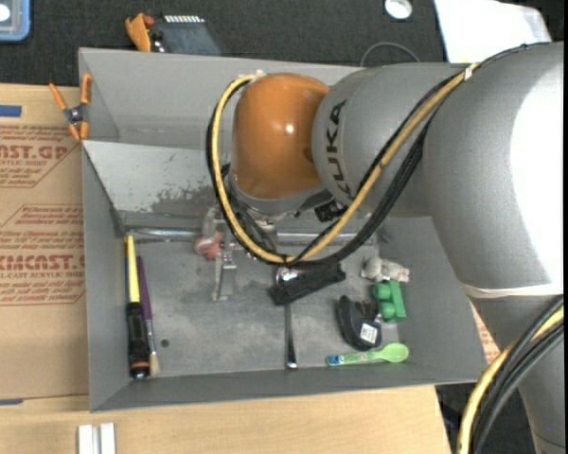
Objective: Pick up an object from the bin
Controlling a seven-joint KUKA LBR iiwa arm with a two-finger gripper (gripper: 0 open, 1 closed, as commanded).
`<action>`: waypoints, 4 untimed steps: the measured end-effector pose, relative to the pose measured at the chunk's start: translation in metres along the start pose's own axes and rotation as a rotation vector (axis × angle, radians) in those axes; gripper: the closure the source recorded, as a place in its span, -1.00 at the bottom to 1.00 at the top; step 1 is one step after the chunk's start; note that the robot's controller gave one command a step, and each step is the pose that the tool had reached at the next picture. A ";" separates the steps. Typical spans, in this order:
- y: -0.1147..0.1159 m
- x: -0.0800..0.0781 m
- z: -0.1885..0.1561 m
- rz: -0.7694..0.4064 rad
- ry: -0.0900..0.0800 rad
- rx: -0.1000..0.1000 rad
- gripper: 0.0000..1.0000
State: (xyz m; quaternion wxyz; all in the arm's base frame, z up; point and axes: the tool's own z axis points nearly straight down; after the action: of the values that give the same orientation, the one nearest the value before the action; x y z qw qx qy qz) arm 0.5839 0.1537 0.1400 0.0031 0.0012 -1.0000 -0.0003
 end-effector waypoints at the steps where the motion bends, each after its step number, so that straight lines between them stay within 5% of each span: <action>1: -0.001 -0.002 -0.005 0.002 -0.007 -0.001 -1.00; 2: -0.011 -0.007 0.050 0.142 -0.020 -0.007 -1.00; 3: -0.008 -0.011 0.064 0.243 -0.030 -0.011 -1.00; 4: -0.011 -0.013 0.063 0.181 -0.041 -0.012 -1.00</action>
Offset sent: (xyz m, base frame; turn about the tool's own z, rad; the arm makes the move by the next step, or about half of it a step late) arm 0.0039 -0.0167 -0.0700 0.1813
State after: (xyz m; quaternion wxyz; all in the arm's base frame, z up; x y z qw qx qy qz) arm 0.5969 0.1423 0.0766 -0.0171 -0.0893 -0.9958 -0.0062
